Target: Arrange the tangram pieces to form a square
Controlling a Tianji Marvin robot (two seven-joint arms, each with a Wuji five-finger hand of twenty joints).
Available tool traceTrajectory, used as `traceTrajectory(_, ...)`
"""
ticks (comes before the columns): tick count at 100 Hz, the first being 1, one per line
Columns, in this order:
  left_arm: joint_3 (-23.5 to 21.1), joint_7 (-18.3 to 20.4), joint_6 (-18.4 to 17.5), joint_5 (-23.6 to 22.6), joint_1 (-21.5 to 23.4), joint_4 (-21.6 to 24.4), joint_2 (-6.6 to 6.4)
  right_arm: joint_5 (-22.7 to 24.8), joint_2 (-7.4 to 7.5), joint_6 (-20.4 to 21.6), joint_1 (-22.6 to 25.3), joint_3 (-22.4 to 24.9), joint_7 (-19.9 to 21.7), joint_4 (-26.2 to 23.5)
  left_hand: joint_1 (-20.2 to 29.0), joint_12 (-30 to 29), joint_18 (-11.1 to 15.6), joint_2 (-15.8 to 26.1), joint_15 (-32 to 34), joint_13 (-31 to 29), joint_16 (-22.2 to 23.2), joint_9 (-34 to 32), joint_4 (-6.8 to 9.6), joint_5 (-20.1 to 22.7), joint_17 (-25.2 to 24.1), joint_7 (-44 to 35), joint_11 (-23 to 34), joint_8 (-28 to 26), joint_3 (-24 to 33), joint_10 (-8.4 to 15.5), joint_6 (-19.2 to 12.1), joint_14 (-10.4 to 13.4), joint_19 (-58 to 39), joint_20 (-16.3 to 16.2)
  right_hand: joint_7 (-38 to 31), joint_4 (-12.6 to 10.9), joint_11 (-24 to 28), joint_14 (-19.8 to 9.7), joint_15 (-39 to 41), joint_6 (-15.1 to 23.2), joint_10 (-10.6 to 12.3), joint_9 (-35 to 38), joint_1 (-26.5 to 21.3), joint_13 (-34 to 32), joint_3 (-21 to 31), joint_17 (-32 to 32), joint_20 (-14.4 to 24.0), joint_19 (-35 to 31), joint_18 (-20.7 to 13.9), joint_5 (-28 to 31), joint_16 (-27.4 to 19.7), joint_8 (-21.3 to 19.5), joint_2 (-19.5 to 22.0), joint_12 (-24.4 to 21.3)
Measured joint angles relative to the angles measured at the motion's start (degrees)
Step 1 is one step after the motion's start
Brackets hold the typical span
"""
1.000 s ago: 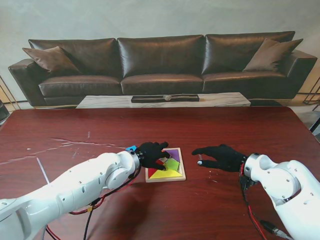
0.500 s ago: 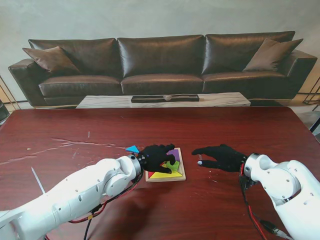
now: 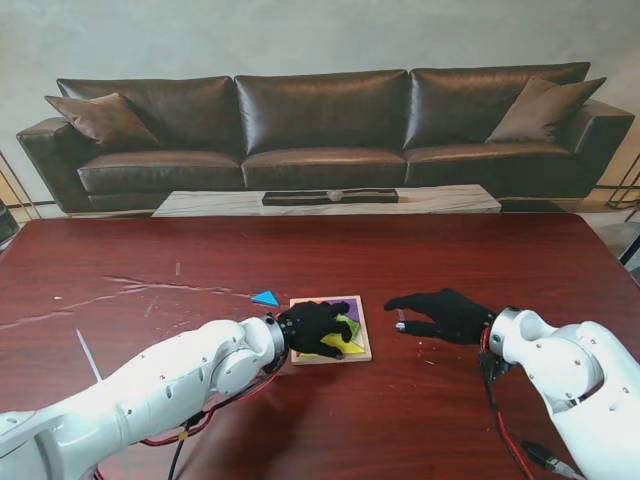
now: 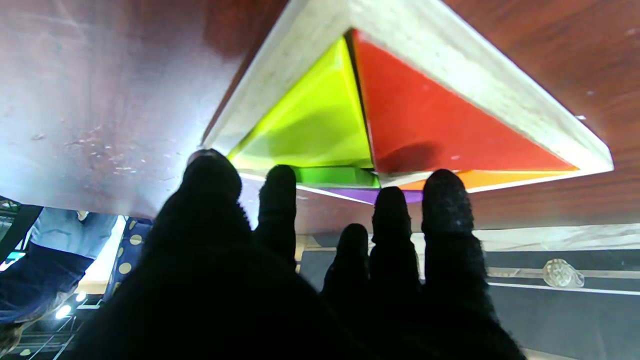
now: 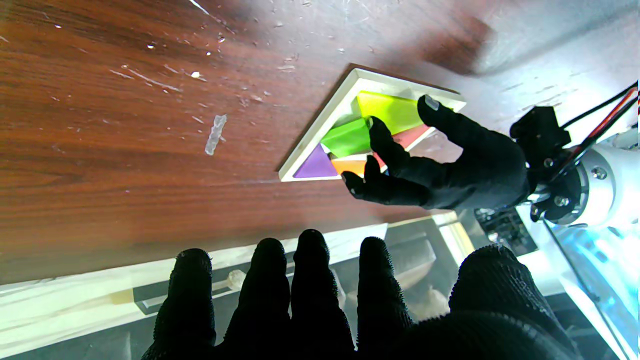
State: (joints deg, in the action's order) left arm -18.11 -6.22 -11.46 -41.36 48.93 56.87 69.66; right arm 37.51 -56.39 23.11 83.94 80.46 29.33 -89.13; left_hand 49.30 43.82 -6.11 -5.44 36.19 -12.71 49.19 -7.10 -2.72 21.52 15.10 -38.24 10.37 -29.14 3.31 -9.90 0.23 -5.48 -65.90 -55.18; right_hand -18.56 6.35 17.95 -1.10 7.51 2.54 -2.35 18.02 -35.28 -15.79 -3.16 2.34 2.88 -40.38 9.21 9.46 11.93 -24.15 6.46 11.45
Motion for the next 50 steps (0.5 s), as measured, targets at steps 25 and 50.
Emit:
traceTrajectory(25,0.7,-0.4,0.3,0.8,-1.0,-1.6,1.0,0.0,0.02,-0.1,0.0,0.0,0.1,0.0,0.0,0.0,0.0,0.6,0.0,0.0,0.0,0.0,0.0,1.4,0.0,-2.0,0.0,-0.8,0.0,0.0,-3.1,0.0,0.0,0.0,0.0,0.0,0.0,0.0,0.0,0.0,0.0,0.0,0.0,0.0,0.0,0.0,0.0,0.0,0.0,0.0,0.0,0.0,0.0,0.0)
traceTrajectory(50,1.6,0.3,1.5,1.3,-2.0,-2.0,1.44,-0.1,0.02,-0.1,-0.2,-0.2,0.1,0.1,0.0,0.0,0.0,0.8,0.0,0.0,0.0,0.0,0.0,1.5,0.2,-4.5,0.0,-2.3,0.0,0.0,-5.4,0.0,0.0,0.0,0.0,0.0,0.0,0.0,0.0,0.0,0.0,0.0,0.0,0.0,0.0,0.0,0.0,0.0,0.0,0.0,0.0,0.0,0.0,0.0)
